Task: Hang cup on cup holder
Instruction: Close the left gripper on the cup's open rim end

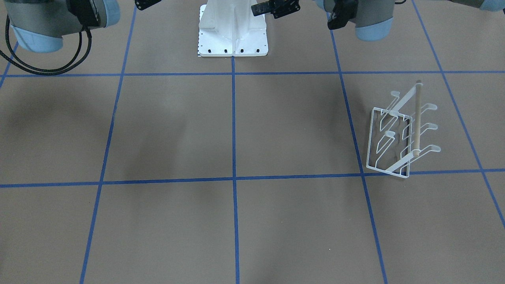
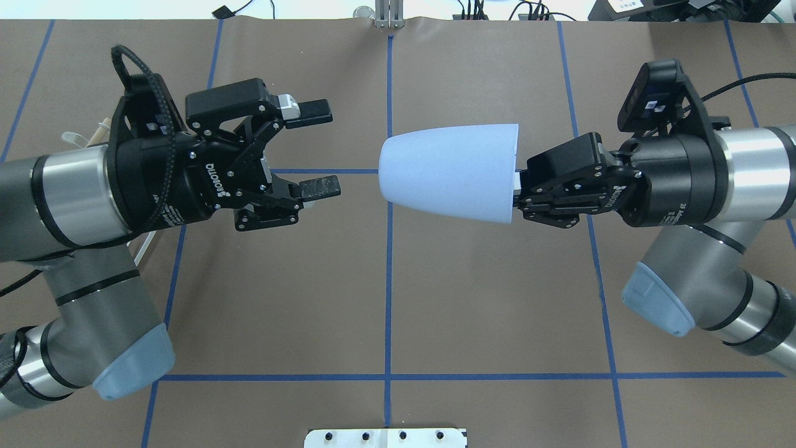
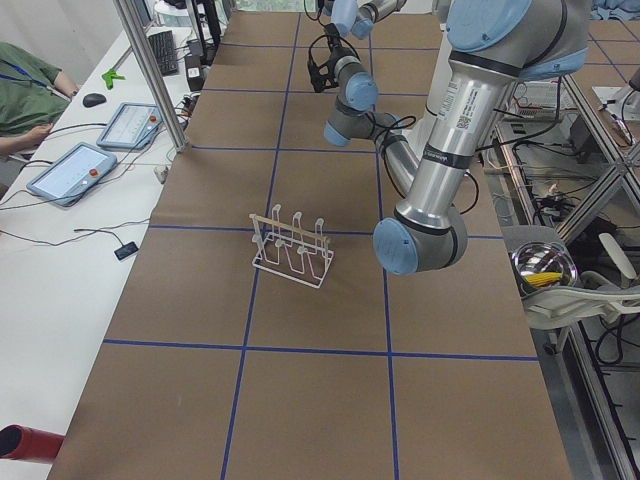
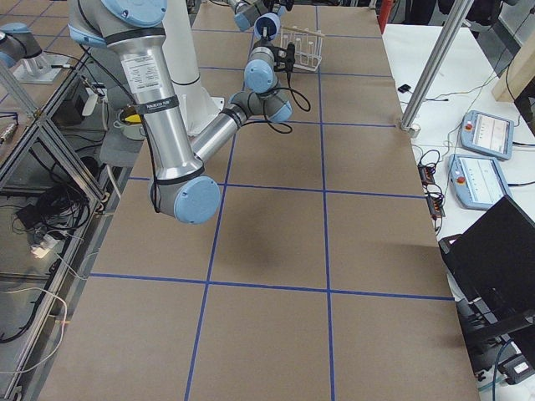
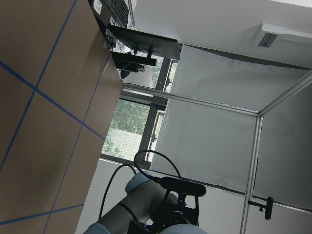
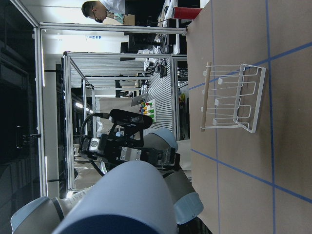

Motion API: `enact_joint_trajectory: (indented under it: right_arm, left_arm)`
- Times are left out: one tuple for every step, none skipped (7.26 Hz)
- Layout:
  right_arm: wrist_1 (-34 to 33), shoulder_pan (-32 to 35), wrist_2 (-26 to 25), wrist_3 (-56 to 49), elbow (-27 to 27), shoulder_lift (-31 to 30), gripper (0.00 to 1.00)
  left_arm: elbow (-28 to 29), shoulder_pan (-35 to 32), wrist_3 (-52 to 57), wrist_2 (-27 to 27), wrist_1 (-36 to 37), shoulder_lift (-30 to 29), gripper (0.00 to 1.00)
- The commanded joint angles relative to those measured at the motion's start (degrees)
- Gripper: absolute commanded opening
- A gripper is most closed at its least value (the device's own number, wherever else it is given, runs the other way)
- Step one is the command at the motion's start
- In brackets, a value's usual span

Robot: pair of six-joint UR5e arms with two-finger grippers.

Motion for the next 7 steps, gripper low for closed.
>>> enact_joint_trajectory:
  right_arm:
    - [-0.07, -2.25, -2.11, -0.12, -0.01, 0.69, 0.0]
    - [-0.16, -3.31, -3.17, -0.29, -0.19, 0.95, 0.0]
    - [-0.16, -4.28, -3.96, -0.38, -0.36, 1.04, 0.0]
    - [-0.16, -4.64, -4.49, -0.38, -0.45, 1.22, 0.0]
    - [-0.24, -4.73, -4.5, -0.38, -0.45, 1.22, 0.0]
    - [-0.25, -4.81, -4.5, -0.38, -0.45, 1.31, 0.0]
    - [-0.25, -4.81, -4.59, -0.38, -0.36, 1.31, 0.0]
  left_arm:
    - [-0.01, 1.39, -0.14, 0.22, 1.28, -1.45, 0.98]
    - [-0.01, 1.65, -0.23, 0.13, 1.38, -1.8, 0.98]
    - [-0.01, 2.35, -0.23, 0.22, 1.38, -2.07, 0.98]
    - [-0.19, 2.44, -0.32, 0.13, 1.38, -2.24, 0.98]
    - [-0.19, 2.44, -0.32, 0.13, 1.38, -2.42, 0.98]
    - [-0.19, 2.97, -0.32, 0.13, 1.38, -2.51, 0.98]
    - [-0.19, 3.32, -0.32, 0.13, 1.38, -2.51, 0.98]
